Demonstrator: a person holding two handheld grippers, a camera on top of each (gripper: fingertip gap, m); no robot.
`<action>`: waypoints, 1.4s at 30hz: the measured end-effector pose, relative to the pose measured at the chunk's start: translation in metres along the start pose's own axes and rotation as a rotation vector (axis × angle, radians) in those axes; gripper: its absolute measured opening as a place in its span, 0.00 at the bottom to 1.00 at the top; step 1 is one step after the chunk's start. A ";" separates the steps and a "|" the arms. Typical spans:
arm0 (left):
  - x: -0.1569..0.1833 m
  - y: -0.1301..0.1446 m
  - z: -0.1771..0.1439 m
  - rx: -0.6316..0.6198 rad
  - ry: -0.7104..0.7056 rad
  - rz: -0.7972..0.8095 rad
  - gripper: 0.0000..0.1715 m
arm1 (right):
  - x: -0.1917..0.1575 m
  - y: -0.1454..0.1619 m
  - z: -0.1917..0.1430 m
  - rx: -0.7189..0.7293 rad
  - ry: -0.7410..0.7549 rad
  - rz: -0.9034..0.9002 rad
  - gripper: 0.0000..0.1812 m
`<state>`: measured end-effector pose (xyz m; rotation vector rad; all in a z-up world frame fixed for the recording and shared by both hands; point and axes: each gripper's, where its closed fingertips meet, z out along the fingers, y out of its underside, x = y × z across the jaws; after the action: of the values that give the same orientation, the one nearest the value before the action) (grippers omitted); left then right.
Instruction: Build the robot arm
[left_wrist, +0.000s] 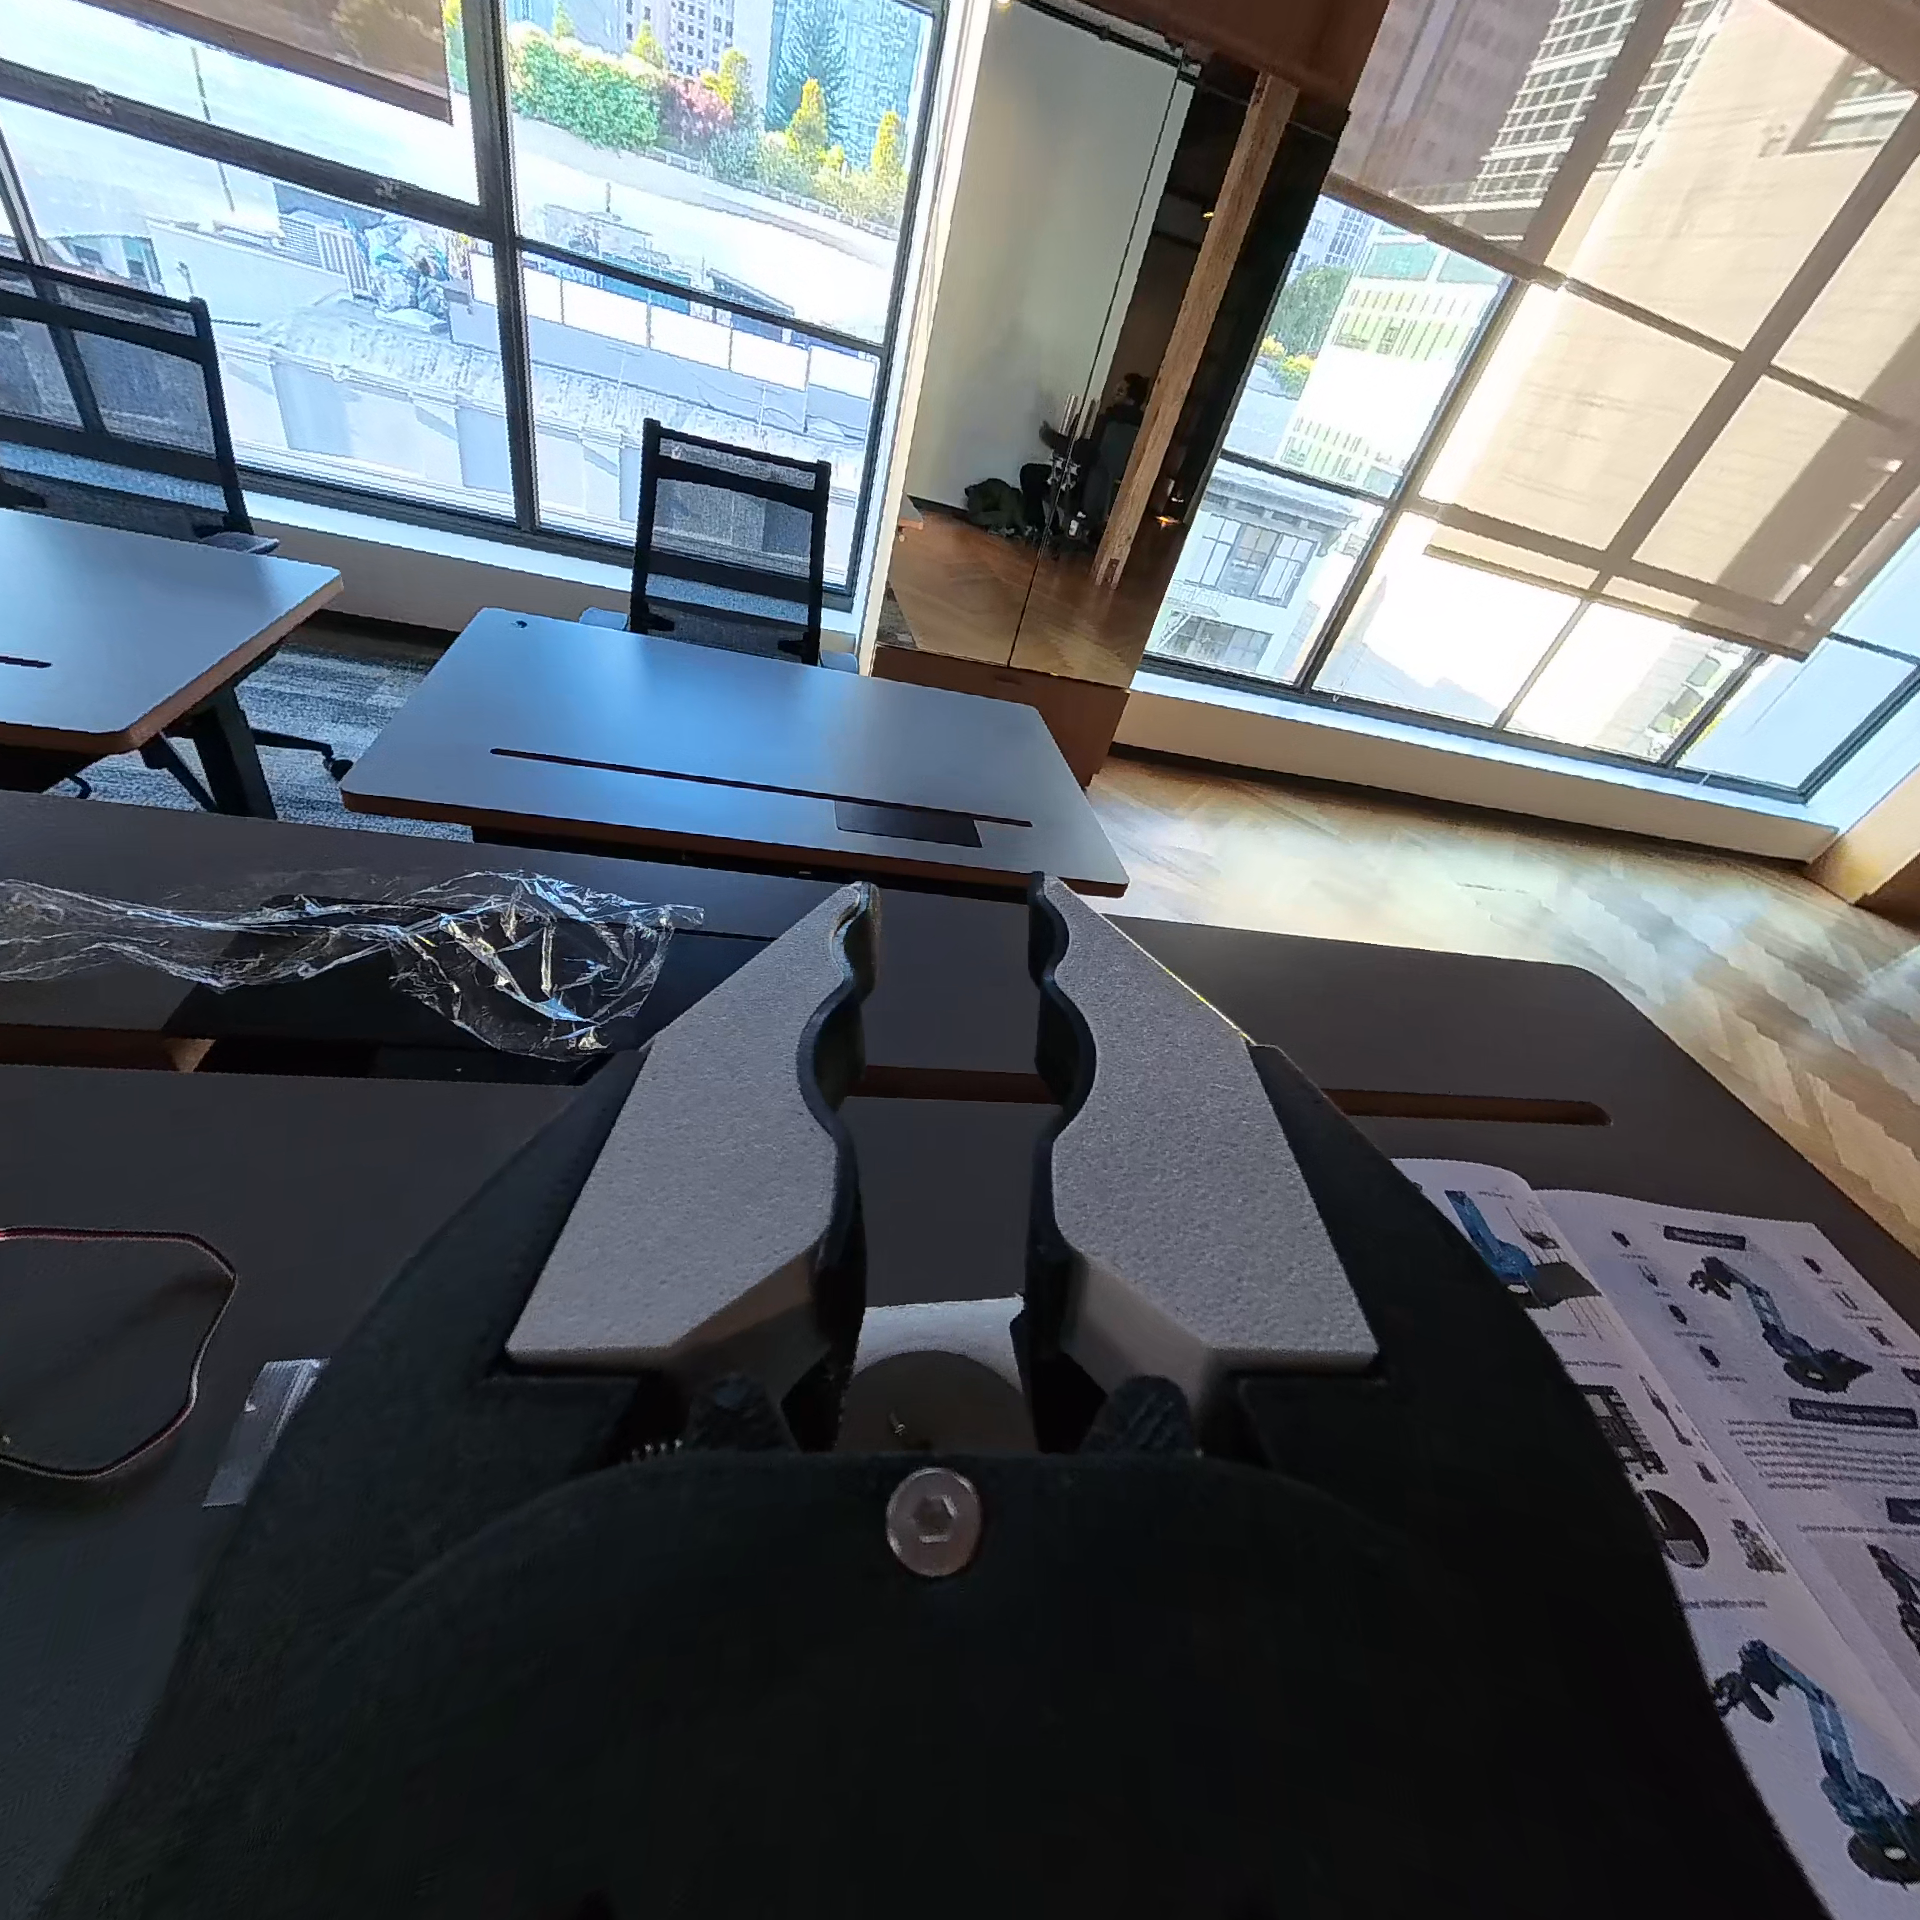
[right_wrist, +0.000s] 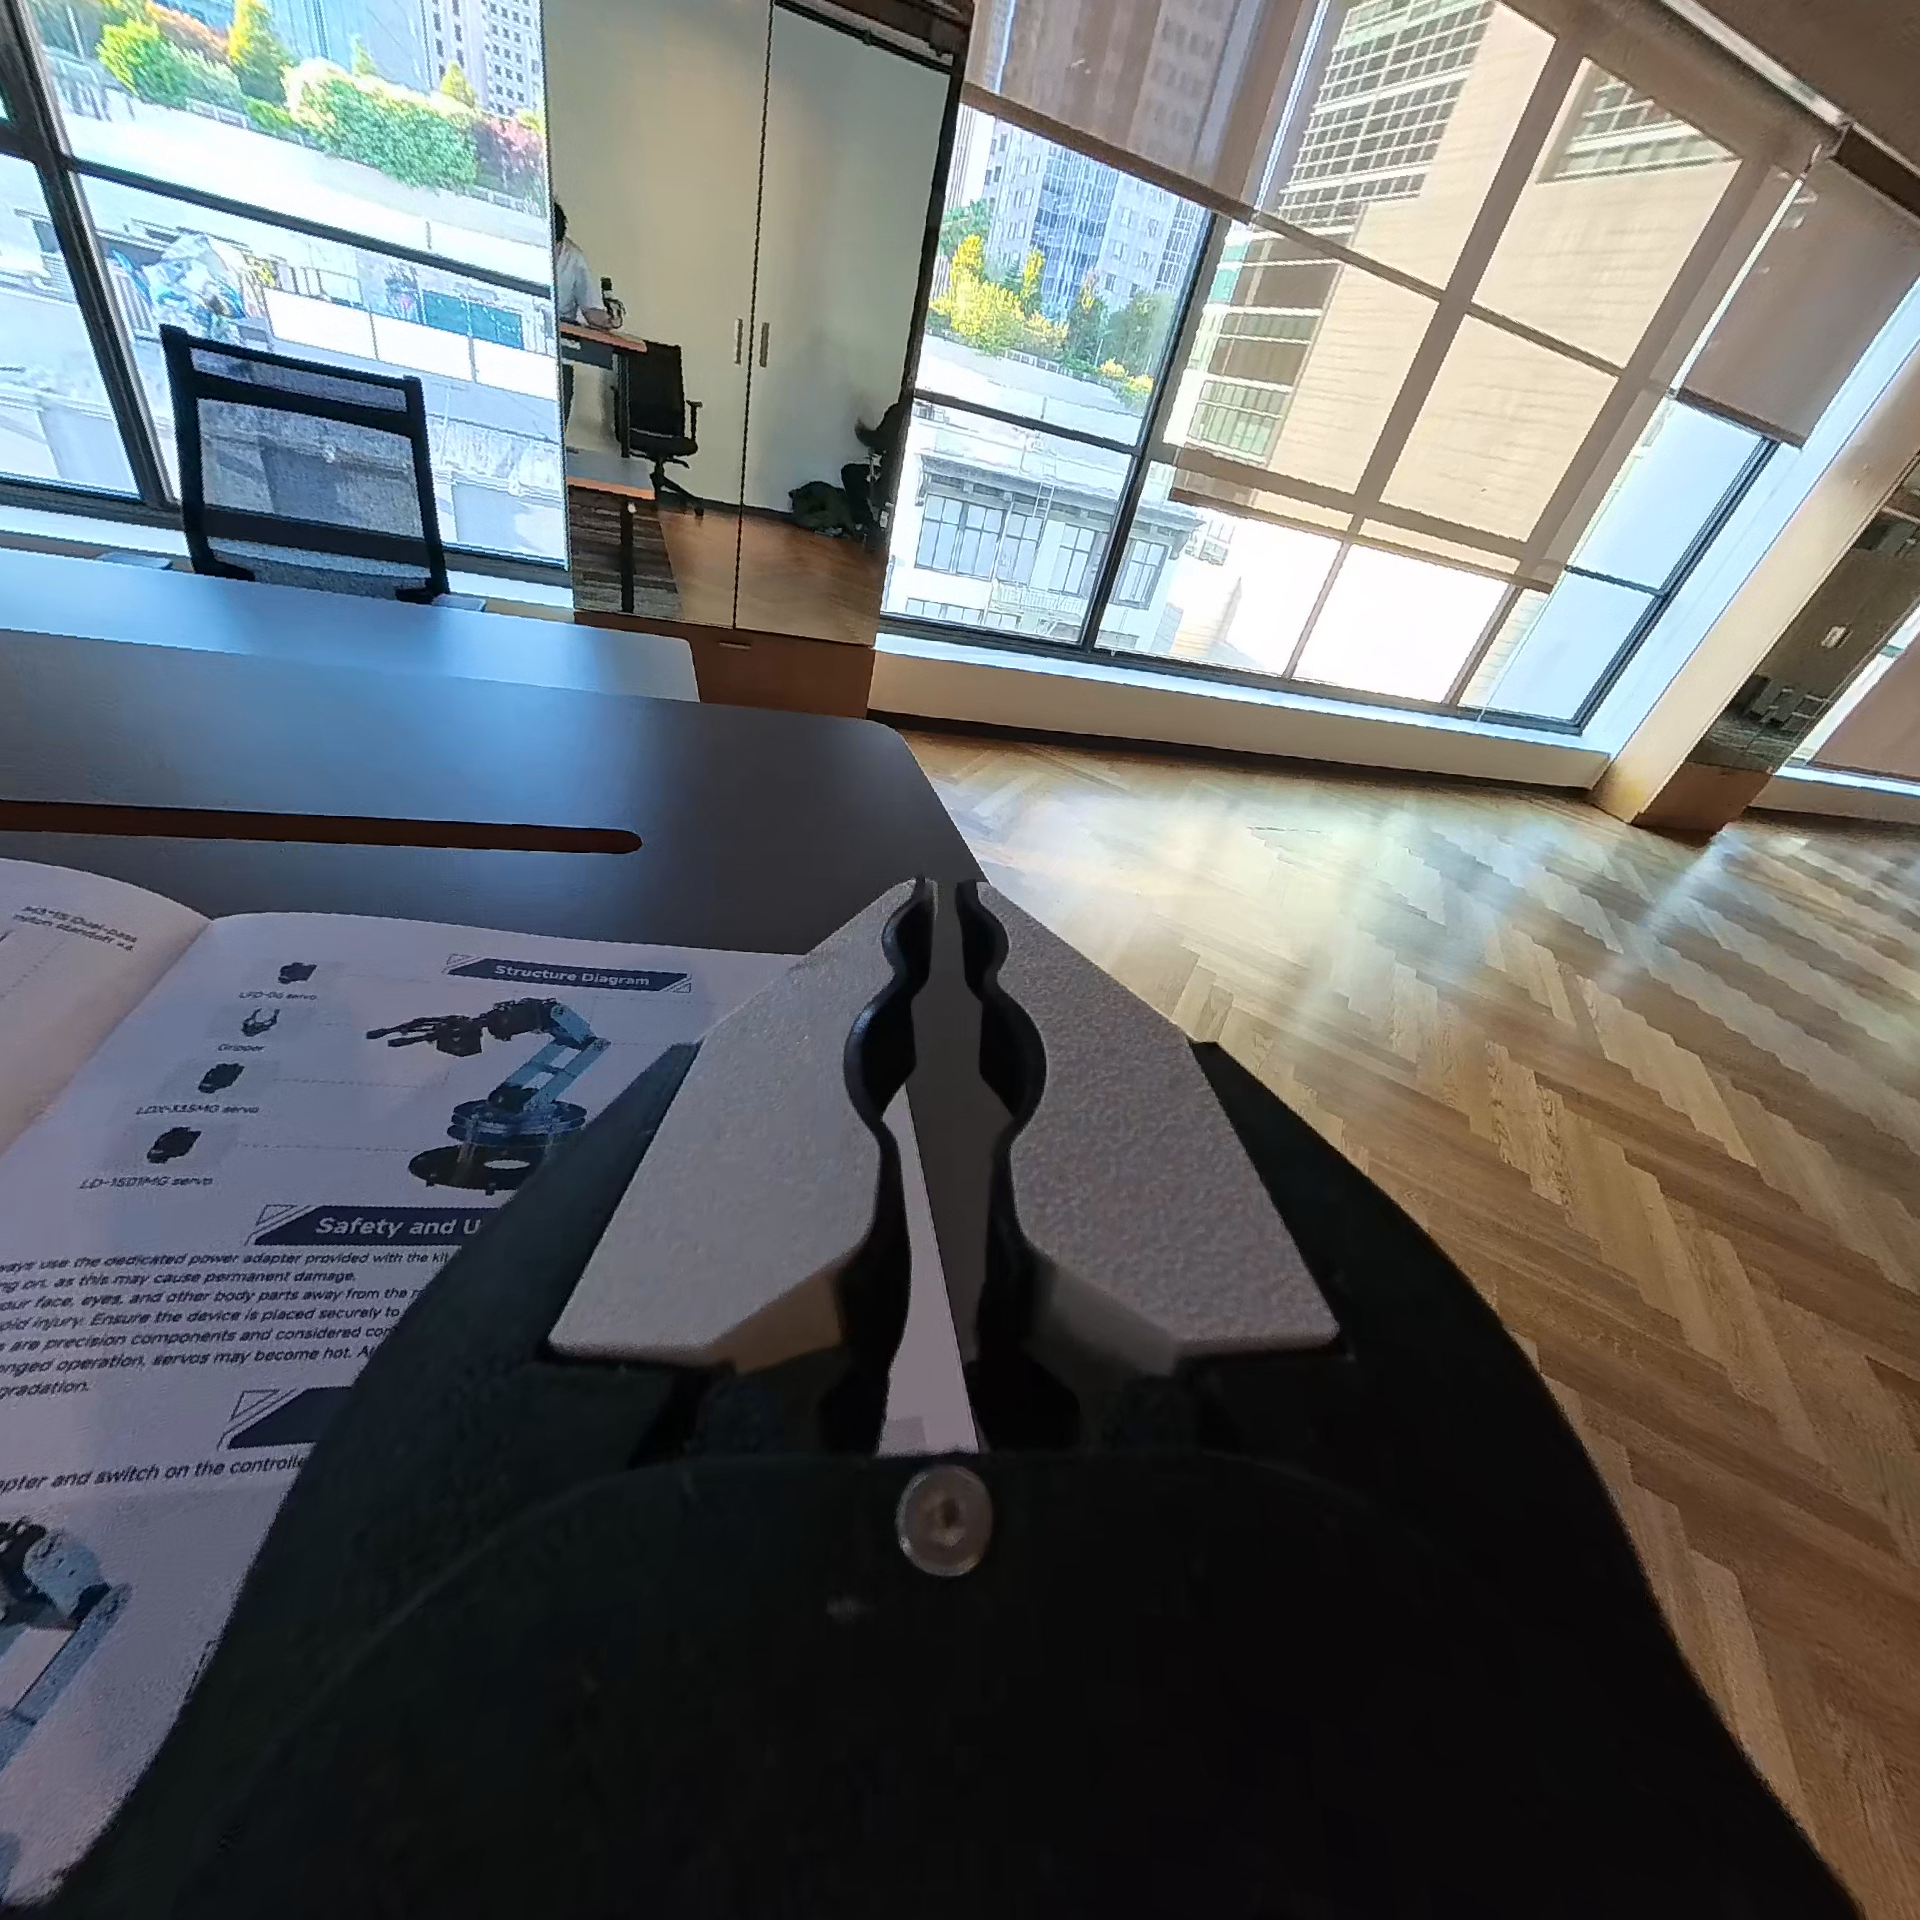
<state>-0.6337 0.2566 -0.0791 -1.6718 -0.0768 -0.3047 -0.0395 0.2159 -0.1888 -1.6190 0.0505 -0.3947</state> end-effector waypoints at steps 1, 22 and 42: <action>0.000 0.000 0.000 0.000 0.001 -0.001 0.15 | 0.000 0.000 0.000 -0.001 0.000 -0.002 0.02; 0.002 0.001 0.000 -0.006 0.007 0.000 0.16 | -0.003 0.002 0.002 -0.016 0.003 -0.056 0.05; 0.005 0.009 0.006 -0.026 0.009 -0.006 0.20 | -0.006 0.002 0.003 -0.004 0.021 -0.110 0.06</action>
<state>-0.6254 0.2605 -0.0872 -1.6965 -0.0711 -0.3187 -0.0437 0.2198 -0.1919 -1.6265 -0.0220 -0.4964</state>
